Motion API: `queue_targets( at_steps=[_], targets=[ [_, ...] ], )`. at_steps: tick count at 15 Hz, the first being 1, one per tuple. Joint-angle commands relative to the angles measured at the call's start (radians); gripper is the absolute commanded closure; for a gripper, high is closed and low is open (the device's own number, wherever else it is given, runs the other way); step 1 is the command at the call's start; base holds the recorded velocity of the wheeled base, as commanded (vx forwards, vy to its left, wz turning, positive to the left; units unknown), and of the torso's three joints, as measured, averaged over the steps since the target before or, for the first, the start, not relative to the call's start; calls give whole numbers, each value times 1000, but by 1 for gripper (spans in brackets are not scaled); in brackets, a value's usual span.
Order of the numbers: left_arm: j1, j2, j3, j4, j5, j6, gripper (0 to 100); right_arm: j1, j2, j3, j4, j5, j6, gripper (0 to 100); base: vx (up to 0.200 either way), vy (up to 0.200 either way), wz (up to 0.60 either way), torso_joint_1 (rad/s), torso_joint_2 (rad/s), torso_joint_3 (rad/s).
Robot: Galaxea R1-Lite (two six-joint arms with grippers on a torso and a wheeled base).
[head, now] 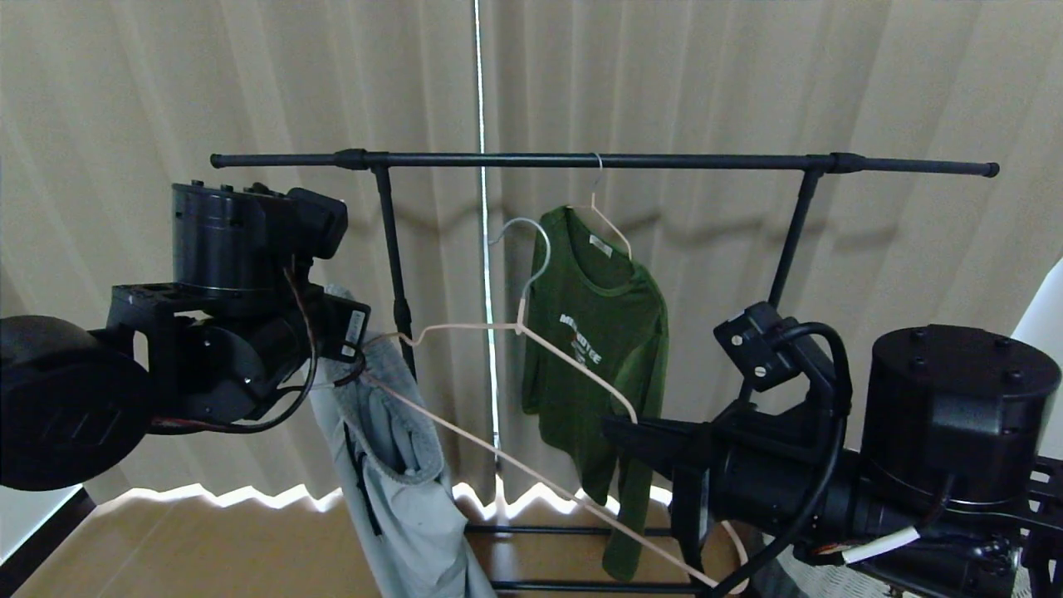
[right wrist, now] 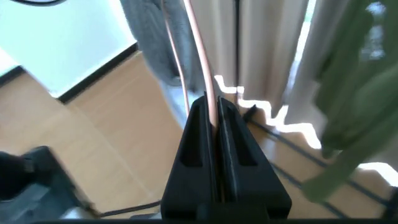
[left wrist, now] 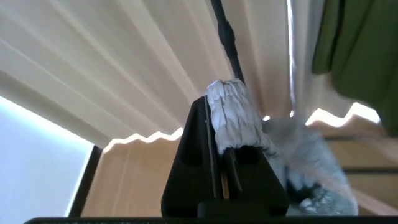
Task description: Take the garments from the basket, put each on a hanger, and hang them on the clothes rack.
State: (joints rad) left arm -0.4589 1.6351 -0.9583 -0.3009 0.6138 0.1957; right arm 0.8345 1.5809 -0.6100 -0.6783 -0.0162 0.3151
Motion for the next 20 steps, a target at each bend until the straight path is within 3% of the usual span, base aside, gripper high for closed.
queue_targets(
  at_steps=[1,6,12,16,20],
  targets=[
    [2,-14,-4,-1,0,-9,100,28,4,22,-26,1,1,100,0,0,0,0,0,0],
    [9,-14,4,-3,1,-29,100,54,28,76,-184,-7,-5,100,0,0,0,0,0,0],
    [3,-57,32,8,29,-12,100,54,113,64,-196,-33,-7,100,0,0,0,0,0,0],
    [5,-93,21,88,32,5,100,89,166,27,-193,-70,-11,100,0,0,0,0,0,0],
    [3,-112,35,103,32,4,100,87,229,-54,-195,-122,-5,100,0,0,0,0,0,0]
  ],
)
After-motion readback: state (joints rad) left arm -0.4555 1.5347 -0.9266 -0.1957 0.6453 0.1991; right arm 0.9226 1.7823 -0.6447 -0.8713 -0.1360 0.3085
